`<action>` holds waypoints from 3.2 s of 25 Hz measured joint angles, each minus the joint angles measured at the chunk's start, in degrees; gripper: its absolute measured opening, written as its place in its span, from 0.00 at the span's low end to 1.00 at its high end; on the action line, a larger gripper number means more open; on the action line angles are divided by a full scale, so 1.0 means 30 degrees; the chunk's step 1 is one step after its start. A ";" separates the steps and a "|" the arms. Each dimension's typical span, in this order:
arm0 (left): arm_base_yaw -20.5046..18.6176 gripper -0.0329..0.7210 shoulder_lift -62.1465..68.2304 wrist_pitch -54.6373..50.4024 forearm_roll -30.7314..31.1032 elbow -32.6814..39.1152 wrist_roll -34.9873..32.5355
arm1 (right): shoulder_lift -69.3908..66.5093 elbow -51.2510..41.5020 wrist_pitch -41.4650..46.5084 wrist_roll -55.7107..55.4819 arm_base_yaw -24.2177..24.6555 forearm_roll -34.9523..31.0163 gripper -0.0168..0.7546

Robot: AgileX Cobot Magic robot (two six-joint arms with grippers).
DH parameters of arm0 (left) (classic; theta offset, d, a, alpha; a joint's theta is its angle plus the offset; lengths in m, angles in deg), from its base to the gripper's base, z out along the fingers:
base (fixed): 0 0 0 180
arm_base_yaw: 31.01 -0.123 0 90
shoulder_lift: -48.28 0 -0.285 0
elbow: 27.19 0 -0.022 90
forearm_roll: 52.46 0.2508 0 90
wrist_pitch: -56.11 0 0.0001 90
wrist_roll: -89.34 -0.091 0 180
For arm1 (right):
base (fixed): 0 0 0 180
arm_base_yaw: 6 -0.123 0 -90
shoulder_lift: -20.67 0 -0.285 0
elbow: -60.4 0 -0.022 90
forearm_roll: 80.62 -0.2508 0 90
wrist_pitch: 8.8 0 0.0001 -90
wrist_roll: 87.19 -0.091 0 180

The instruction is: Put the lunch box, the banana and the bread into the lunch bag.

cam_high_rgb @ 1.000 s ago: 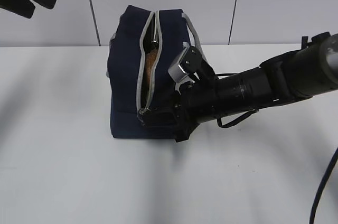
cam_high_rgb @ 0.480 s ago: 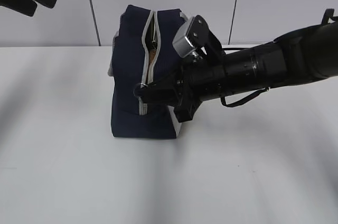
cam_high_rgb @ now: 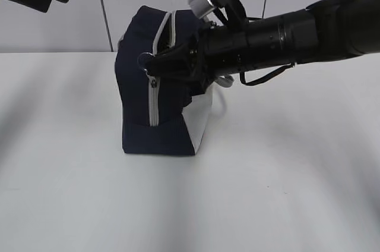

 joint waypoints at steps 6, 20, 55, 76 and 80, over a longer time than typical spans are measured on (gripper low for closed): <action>0.0000 0.52 0.0000 0.0000 -0.0018 0.0000 -0.0411 | 0.0000 0.1469 -0.0373 -0.0782 0.0000 0.0147 0.00; 0.0000 0.52 0.0000 0.0103 -0.0021 0.0000 -0.1602 | 0.0000 0.3593 -0.2365 -0.2223 0.0000 0.0301 0.00; 0.0000 0.52 0.5259 0.0406 -0.4637 0.0000 -0.6916 | -0.0443 0.5182 -0.3961 -0.4221 0.0000 0.0164 0.00; 0.0000 0.46 0.6502 0.1096 -0.6239 0.0000 -0.7699 | -0.0443 0.5182 -0.3773 -0.4844 0.0000 0.0164 0.00; 0.0063 0.38 0.6539 0.1108 -0.6687 0.0000 -0.8113 | -0.0443 0.5182 -0.3773 -0.4844 0.0000 0.0164 0.00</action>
